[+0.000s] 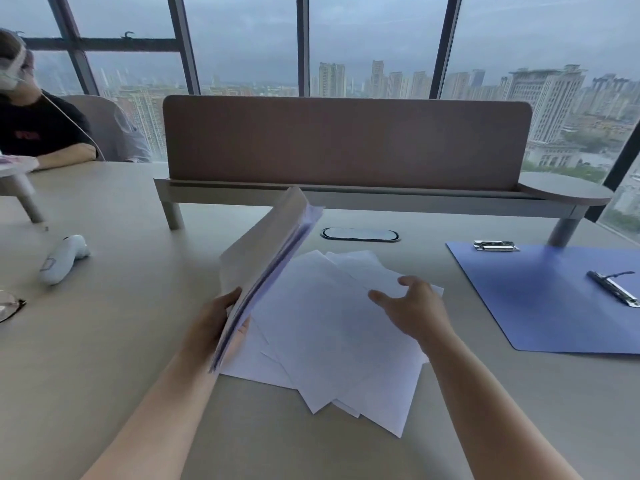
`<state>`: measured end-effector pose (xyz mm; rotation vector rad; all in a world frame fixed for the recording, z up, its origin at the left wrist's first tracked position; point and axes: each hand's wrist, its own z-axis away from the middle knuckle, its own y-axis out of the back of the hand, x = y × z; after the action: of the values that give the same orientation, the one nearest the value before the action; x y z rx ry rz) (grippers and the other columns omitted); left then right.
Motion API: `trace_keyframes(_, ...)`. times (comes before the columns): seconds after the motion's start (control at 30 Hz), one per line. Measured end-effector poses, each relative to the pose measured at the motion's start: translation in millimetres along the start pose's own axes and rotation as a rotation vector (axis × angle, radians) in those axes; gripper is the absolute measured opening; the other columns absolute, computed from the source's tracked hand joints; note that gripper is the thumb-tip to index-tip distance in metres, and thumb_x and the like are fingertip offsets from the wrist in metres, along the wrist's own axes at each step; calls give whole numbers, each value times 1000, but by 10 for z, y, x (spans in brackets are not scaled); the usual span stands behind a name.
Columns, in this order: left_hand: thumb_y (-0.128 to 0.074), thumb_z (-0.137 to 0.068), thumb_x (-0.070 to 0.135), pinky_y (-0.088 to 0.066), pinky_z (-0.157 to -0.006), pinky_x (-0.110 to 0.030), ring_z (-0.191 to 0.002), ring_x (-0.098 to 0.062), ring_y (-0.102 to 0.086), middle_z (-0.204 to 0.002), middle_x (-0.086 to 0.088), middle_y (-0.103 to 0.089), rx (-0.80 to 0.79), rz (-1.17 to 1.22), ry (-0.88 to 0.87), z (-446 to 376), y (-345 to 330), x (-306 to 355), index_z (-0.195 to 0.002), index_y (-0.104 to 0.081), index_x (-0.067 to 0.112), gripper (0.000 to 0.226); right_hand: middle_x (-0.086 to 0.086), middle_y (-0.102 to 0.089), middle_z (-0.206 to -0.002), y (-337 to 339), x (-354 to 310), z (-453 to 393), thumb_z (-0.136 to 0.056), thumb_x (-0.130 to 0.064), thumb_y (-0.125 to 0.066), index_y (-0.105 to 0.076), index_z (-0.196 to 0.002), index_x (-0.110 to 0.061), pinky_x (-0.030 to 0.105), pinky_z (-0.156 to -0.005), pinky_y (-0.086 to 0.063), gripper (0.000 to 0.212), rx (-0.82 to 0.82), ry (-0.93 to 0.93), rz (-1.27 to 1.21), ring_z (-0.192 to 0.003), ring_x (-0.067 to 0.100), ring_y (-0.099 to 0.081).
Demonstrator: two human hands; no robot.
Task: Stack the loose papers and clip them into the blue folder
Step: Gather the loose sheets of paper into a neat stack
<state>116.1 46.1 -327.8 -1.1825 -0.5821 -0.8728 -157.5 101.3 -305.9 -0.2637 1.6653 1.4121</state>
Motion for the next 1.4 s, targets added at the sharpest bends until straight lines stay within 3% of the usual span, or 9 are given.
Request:
trace_keyframes(0.1, -47, -101, 18, -46, -40, -15, -36, -8, -60, -61, -2, -71, 41, -107, 41, -47, 31, -6, -143, -39, -5, 49, 4, -60, -124, 17, -77, -22, -77, -47, -80, -42, -147, -13, 44, -83, -59, 87, -85, -106, -223, -106, 27, -60)
trace_keyframes(0.23, -44, -102, 15, -42, -33, -13, -30, -10, -55, -42, -3, -60, 51, -156, 54, -25, 14, 23, -121, -46, 10, 20, 8, -64, -106, -24, -114, 21, -72, -34, -88, -41, -147, -9, 27, -54, -47, 92, -213, -159, -316, -81, 20, -62)
trace_keyframes(0.47, -57, -95, 22, -55, -70, -34, -72, -27, -67, -94, -14, -68, 85, -367, -4, -103, 88, 13, -128, -55, 1, 39, 6, -63, -112, -204, -106, 139, -72, -27, -88, -63, -124, -7, 27, -74, -46, 61, -197, -63, -236, -92, 20, -60)
trace_keyframes(0.6, -50, -97, 9, -48, -42, -15, -63, -18, -65, -86, -7, -63, 70, -401, -86, -73, -15, -13, -121, -54, 6, 24, 7, -67, -83, -183, -141, 148, -74, -9, -83, -63, -89, -12, 27, -58, -52, 25, -240, -67, -318, -68, 21, -64)
trace_keyframes(0.77, -57, -90, 5, -51, -55, -22, -57, -14, -67, -79, -4, -72, 100, -452, -189, -105, -28, 2, -99, -69, 10, 15, 6, -57, -65, -141, 3, 217, -82, -14, -59, -61, -78, -9, 29, -54, -37, 7, -379, -105, -580, -58, 18, -51)
trace_keyframes(0.83, -59, -89, 5, -47, -45, -13, -49, -6, -65, -66, 5, -71, 102, -505, -255, -62, -70, -5, -86, -69, 16, 15, 2, -55, -55, -132, 109, 205, -94, -1, -46, -62, -68, -6, 25, -51, -34, 31, -421, -79, -648, -50, 14, -49)
trace_keyframes(1.03, -59, -90, 6, -55, -77, -39, -81, -27, -69, -86, -4, -74, 85, -515, -321, 26, -144, -70, -88, -70, 15, 15, 26, -74, -102, -22, 140, 251, -88, 14, -50, -79, -99, -2, 54, -91, -54, 34, -479, -15, -819, -90, 39, -70)
trace_keyframes(1.13, -60, -90, 9, -54, -86, -49, -90, -31, -71, -96, -7, -75, 72, -496, -284, 26, -127, -56, -96, -70, 16, 14, 26, -74, -100, -16, 137, 263, -89, 15, -47, -80, -95, -3, 47, -83, -56, 38, -501, -16, -862, -85, 36, -70)
trace_keyframes(1.4, -68, -83, 9, -52, -69, -31, -78, -24, -67, -98, -12, -72, 100, -490, -274, -61, -42, -22, -109, -68, 7, 26, 32, -69, -111, 19, 143, 249, -91, 10, -49, -78, -103, -3, 49, -87, -49, 34, -537, 16, -903, -93, 39, -63)
